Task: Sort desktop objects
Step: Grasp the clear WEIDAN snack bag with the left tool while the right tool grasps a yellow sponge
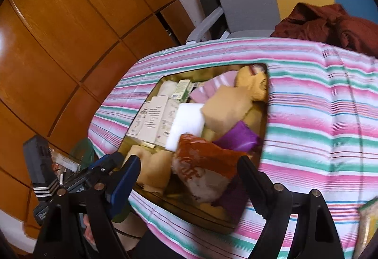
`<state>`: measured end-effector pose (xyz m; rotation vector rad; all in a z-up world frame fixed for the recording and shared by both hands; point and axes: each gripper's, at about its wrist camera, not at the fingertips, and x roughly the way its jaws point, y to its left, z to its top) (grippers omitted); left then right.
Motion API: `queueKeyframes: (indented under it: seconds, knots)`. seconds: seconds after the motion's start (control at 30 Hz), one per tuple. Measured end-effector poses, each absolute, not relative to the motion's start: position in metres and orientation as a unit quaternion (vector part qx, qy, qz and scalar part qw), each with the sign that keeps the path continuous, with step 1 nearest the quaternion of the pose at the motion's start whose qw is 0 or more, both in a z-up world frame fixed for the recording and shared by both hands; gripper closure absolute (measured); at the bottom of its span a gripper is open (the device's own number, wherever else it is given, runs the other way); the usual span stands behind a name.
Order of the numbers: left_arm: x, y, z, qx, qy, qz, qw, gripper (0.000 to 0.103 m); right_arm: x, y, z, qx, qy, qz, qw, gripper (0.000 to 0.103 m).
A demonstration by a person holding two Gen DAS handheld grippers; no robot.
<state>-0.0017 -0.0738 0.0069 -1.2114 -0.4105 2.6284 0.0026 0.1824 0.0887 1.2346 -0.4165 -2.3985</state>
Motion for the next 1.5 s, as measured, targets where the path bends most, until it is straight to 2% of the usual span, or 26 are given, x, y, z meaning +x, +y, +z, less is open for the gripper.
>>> queueKeyframes:
  seconds: [0.4, 0.6, 0.73, 0.87, 0.97, 1.07, 1.2, 1.27, 1.33, 1.4, 1.5]
  knots:
    - [0.02, 0.037, 0.025, -0.418, -0.07, 0.873, 0.241, 0.034, 0.033, 0.289, 0.079, 0.46, -0.118, -0.875, 0.097, 0.019]
    - [0.031, 0.1, 0.037, -0.418, -0.04, 0.854, 0.306, 0.034, 0.053, 0.388, 0.079, 0.476, -0.117, -0.871, -0.028, 0.018]
    - [0.037, 0.145, 0.03, -0.442, -0.022, 0.825, 0.351, 0.034, 0.063, 0.448, 0.081, 0.483, -0.116, -0.861, -0.105, 0.013]
    - [0.042, 0.181, 0.022, -0.467, -0.018, 0.799, 0.377, 0.034, 0.071, 0.5, 0.075, 0.495, -0.121, -0.845, -0.165, 0.004]
    - [0.045, 0.212, 0.012, -0.501, -0.018, 0.769, 0.396, 0.034, 0.068, 0.529, 0.061, 0.528, -0.172, -0.814, -0.17, 0.003]
    - [0.048, 0.239, 0.001, -0.528, -0.002, 0.747, 0.404, 0.034, 0.061, 0.546, 0.042, 0.578, -0.168, -0.776, -0.187, 0.003]
    - [0.056, 0.263, -0.012, -0.553, 0.025, 0.727, 0.406, 0.034, 0.056, 0.566, 0.016, 0.631, -0.2, -0.732, -0.163, 0.003]
    - [0.059, 0.27, -0.018, -0.563, 0.029, 0.718, 0.407, 0.034, 0.057, 0.576, 0.005, 0.642, -0.236, -0.714, -0.15, 0.014]
    - [0.061, 0.277, -0.024, -0.573, 0.031, 0.71, 0.409, 0.034, 0.053, 0.575, 0.004, 0.649, -0.217, -0.714, -0.15, 0.03]
    - [0.062, 0.281, -0.029, -0.578, 0.035, 0.706, 0.408, 0.034, 0.052, 0.574, 0.004, 0.65, -0.21, -0.715, -0.149, 0.035]
    - [0.061, 0.287, -0.034, -0.591, 0.026, 0.698, 0.405, 0.034, 0.055, 0.579, 0.01, 0.631, -0.234, -0.729, -0.13, 0.05]
